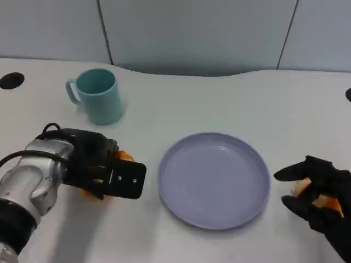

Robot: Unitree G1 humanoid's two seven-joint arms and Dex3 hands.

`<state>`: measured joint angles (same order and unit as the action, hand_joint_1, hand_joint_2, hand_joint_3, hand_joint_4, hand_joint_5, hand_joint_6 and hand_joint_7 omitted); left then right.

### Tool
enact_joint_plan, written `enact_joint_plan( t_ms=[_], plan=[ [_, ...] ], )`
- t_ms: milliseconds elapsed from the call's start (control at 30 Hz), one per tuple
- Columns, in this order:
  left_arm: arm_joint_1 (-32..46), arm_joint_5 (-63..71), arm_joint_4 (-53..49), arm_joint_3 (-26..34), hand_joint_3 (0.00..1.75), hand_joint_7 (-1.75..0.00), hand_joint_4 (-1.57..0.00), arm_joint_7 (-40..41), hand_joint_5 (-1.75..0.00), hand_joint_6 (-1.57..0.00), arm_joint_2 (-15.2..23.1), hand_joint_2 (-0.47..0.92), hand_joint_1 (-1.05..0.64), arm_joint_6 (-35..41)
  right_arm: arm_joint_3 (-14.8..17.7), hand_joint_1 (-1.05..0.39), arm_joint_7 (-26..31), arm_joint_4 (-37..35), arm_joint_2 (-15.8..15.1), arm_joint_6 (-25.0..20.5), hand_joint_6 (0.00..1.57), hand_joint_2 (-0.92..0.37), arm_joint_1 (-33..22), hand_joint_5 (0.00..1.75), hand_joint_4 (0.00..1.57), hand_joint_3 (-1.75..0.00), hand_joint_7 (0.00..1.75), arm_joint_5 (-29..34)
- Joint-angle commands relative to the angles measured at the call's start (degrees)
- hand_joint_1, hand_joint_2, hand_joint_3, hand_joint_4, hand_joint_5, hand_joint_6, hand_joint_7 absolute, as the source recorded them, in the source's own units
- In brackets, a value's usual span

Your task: Grasp the bread from the table and place it into the plate.

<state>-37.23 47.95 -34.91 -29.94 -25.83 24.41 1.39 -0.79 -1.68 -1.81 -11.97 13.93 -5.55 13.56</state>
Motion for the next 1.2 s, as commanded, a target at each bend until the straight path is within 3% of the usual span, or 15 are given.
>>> enact_joint_plan(
  t_ms=[33,500,633,800,833,867,900,933,1000,1200],
  plan=[
    [1.33,0.73,-1.44,-1.3,0.03,-0.01,0.0,3.86,-0.27,-0.2,1.41,0.91,-0.68,-1.35,0.97,-0.26,0.69,1.82,-0.5,-1.23,0.62,-0.92,-0.72,1.29,0.64,-0.26,0.85,0.09],
    [0.75,1.12,-7.29,-3.23,0.09,0.0,-0.02,10.43,-0.24,-0.2,0.36,0.92,-0.64,-0.99,1.2,-0.26,0.3,2.19,-0.45,-1.8,0.63,-0.92,-0.87,1.27,0.65,-0.27,0.85,-0.89],
    [0.05,0.04,-14.8,-2.51,0.08,-0.02,-0.12,19.63,-0.26,-0.23,-1.62,0.92,-0.47,-2.83,1.35,-0.26,0.66,2.86,-0.46,-1.9,0.63,-0.92,-1.29,1.27,0.65,-0.26,0.85,-0.58],
    [-0.96,-0.6,-17.32,-3.26,0.08,-0.02,-0.14,21.38,-0.25,-0.24,-1.95,0.92,-0.45,-3.85,1.37,-0.26,0.62,2.96,-0.42,-1.98,0.63,-0.92,-1.33,1.27,0.65,-0.26,0.85,-0.55],
    [-0.43,-1.89,-18.41,-2.01,0.08,-0.02,-0.14,25.68,-0.25,-0.24,-1.92,0.92,-0.45,-6.4,1.47,-0.26,0.61,3.37,-0.43,-2.27,0.63,-0.92,-1.5,1.27,0.65,-0.26,0.85,-0.54],
    [-0.08,-2.88,-19.38,-1.12,0.04,-0.96,-0.38,29.03,-1.12,-0.33,-1.9,0.9,-0.25,-8.41,1.54,-0.27,0.6,3.68,-0.43,-2.5,0.63,-0.92,-1.62,1.27,0.64,-0.27,0.84,-0.53],
    [0.05,-3.55,-20.32,-0.54,0.03,-1.34,-0.46,31.49,-1.43,-0.33,-1.92,0.89,-0.17,-9.97,1.58,-0.28,0.58,3.91,-0.43,-2.68,0.63,-0.92,-1.71,1.26,0.64,-0.27,0.84,-0.52],
    [0.01,-4.21,-21.99,-0.02,0.02,-1.54,-0.5,34.67,-1.58,-0.33,-2.04,0.89,-0.14,-12.17,1.64,-0.28,0.48,3.87,-0.47,-2.68,0.63,-0.92,-1.71,1.26,0.64,-0.27,0.84,-0.65],
    [-0.51,-4.54,-24.77,0.08,0.01,-1.7,-0.65,38.45,-1.71,-0.43,-2.32,0.88,-0.12,-14.75,1.76,-0.28,0.26,3.51,-0.54,-2.4,0.63,-0.92,-1.62,1.27,0.63,-0.27,0.84,-1.04],
    [-1.79,-4.58,-28.55,-0.43,0.01,-1.75,-0.7,41.37,-1.75,-0.47,-2.8,0.88,-0.12,-17.17,1.85,-0.28,0.13,3.4,-0.51,-2.3,0.63,-0.92,-1.59,1.27,0.63,-0.27,0.84,-1.15]
  ],
)
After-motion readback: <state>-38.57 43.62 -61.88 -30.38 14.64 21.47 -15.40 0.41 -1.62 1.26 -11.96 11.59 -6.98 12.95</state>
